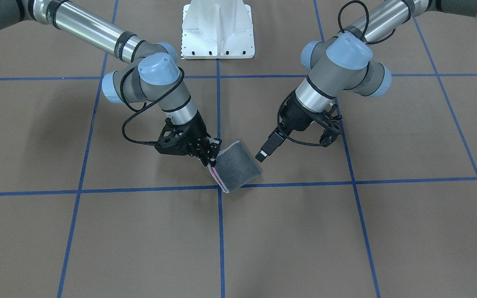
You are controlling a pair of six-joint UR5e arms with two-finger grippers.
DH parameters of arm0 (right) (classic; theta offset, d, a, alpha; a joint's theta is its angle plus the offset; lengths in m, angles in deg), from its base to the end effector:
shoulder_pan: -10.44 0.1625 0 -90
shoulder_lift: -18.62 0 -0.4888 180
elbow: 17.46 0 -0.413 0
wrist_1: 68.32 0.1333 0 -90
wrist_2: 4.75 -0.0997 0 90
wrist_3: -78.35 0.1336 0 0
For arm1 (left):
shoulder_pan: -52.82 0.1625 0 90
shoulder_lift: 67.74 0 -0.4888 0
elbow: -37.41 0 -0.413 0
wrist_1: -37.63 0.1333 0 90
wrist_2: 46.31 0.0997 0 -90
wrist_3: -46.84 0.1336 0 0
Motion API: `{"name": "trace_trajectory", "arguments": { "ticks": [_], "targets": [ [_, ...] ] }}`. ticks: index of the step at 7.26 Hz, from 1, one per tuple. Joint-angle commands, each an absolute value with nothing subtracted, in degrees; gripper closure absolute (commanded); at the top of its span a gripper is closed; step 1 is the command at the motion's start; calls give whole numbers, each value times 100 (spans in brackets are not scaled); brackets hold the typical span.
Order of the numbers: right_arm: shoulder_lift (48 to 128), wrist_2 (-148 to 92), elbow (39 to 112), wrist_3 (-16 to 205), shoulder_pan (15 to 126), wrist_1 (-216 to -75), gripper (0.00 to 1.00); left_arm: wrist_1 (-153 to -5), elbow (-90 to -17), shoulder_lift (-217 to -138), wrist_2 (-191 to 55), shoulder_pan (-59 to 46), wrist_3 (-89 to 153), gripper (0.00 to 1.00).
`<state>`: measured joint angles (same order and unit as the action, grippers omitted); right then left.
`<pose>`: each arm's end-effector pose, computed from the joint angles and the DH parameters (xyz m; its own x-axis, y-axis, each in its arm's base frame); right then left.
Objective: Fold towel twice with both arms
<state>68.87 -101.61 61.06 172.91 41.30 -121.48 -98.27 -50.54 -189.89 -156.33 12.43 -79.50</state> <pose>-0.6597 -0.5309 0.3081 0.3271 0.2874 0.9002 -0.4437 0.8878 -0.1222 0.5247 -0.5613 0.3029 -0.0624 -0.6779 -0.7325 0.3958 0.6569 -0.6417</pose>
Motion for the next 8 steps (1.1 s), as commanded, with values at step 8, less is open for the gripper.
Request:
{"name": "trace_trajectory", "arguments": {
  "ticks": [8],
  "targets": [
    [8128, -11628, 7359, 17248, 5122, -12158, 0, -11661, -3335, -19650, -14080, 2021, -7875, 0]
  ]
}}
